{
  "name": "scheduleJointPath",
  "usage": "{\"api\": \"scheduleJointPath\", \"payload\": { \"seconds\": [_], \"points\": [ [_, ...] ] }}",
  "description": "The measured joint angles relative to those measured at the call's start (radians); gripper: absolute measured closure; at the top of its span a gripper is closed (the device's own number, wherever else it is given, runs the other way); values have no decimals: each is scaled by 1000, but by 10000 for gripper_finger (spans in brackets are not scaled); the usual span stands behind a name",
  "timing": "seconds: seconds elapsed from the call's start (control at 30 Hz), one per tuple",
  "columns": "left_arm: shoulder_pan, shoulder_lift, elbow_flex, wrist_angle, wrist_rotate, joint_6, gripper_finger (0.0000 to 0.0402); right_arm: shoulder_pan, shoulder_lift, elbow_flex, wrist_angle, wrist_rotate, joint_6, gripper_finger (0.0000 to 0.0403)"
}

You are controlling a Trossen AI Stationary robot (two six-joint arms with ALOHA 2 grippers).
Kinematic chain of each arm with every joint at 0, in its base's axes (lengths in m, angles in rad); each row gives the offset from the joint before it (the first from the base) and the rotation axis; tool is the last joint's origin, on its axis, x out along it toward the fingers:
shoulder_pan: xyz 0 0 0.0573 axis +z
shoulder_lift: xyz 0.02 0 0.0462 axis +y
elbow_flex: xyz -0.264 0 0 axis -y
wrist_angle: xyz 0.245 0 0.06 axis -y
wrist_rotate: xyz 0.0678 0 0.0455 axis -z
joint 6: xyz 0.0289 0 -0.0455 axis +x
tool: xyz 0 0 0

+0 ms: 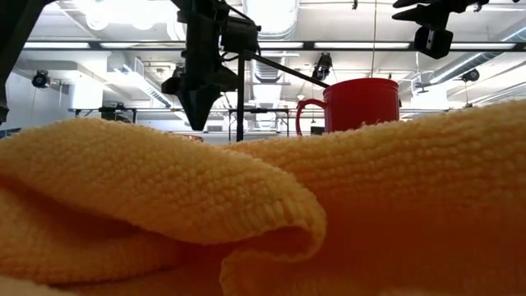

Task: Stack small to large cups/mugs on shelf
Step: Put the orange cup on the shelf

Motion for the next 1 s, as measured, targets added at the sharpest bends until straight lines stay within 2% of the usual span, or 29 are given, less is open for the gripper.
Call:
{"api": "scheduleJointPath", "payload": {
  "seconds": [0.33, 1.0],
  "points": [
    [7, 0, -17, 52, 32, -1, 340, 0, 0, 0, 0, 0, -1, 339],
    [17, 2, -80, 61, 5, 6, 341, 0, 0, 0, 0, 0, -2, 339]
  ]
}}
